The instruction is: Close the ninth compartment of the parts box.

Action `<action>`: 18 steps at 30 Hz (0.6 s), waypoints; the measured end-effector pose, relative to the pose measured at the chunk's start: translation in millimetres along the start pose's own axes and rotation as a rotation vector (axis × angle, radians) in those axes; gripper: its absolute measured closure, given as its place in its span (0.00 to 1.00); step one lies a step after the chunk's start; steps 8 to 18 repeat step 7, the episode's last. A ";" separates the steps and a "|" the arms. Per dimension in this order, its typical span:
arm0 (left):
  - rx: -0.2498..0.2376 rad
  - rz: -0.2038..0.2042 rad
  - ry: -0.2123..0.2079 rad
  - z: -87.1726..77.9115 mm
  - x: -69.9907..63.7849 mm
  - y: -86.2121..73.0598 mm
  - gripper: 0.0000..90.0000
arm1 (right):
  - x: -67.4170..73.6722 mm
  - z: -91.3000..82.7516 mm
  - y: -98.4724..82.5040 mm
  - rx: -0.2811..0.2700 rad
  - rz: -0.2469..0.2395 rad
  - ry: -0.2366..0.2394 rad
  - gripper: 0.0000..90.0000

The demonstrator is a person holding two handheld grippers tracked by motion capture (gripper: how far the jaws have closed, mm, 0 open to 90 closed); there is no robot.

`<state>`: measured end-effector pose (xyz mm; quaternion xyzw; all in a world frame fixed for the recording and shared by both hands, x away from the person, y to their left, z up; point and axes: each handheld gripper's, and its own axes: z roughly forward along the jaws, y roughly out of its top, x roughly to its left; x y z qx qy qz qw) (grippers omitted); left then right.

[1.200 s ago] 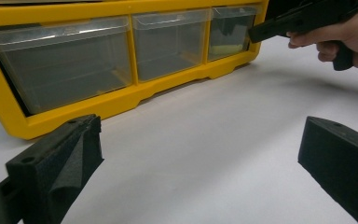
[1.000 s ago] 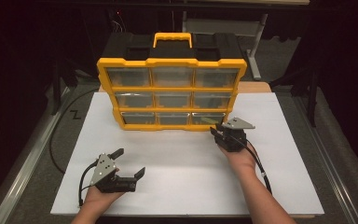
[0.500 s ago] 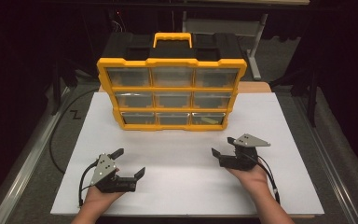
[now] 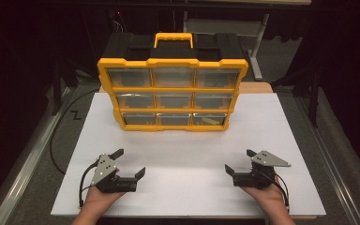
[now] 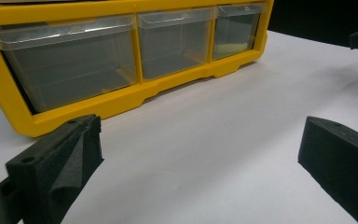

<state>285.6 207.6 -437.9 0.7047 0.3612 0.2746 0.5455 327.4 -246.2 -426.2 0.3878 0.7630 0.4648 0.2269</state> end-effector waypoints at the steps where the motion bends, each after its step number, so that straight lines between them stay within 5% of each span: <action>1: -0.001 0.001 0.001 0.2 -0.2 -0.1 0.00 | -1.7 -2.8 -0.9 -0.003 0.013 0.002 0.01; 5: 0.010 0.005 0.001 1.0 0.0 -0.5 0.00 | -7.7 -10.2 -1.1 -0.039 0.004 -0.034 0.01; 18: 0.012 0.004 0.004 1.4 0.2 -0.6 0.00 | -8.5 -10.7 -1.7 -0.045 0.004 -0.036 0.01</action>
